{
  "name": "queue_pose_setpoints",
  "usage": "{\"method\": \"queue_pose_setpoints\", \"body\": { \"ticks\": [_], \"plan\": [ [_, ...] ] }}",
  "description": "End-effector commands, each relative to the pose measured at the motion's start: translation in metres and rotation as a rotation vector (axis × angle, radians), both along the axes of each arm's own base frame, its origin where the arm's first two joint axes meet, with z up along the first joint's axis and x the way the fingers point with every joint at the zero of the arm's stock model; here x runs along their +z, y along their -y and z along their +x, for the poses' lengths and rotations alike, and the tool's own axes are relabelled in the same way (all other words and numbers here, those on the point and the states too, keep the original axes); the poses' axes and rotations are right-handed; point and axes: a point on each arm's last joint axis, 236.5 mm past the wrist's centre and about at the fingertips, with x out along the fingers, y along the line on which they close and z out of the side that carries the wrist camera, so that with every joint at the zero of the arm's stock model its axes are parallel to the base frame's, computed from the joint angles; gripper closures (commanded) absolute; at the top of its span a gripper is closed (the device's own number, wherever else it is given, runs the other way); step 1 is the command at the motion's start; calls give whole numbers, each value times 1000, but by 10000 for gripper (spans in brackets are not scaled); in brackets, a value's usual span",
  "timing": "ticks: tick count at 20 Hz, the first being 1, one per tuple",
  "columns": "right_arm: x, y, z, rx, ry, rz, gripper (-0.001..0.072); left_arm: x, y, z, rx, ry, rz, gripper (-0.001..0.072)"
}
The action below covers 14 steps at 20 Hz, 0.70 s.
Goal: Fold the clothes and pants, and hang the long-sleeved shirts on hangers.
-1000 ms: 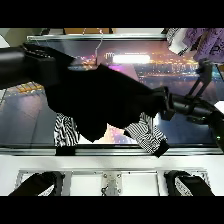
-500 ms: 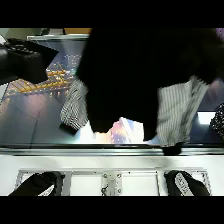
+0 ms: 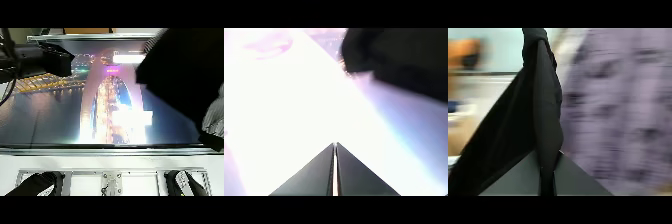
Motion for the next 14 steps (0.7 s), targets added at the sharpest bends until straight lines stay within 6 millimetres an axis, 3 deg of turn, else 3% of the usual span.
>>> {"method": "queue_pose_setpoints", "body": {
  "ticks": [1,6,14],
  "plan": [
    [26,67,-49,-370,4,-108,703,-12,5,9,-11,-17,29,687],
    [46,101,-89,-598,11,-211,703,-13,5,10,-16,-14,38,687],
    [41,163,-157,-795,105,-24,703,-13,5,10,-17,-14,37,688]
  ]
}}
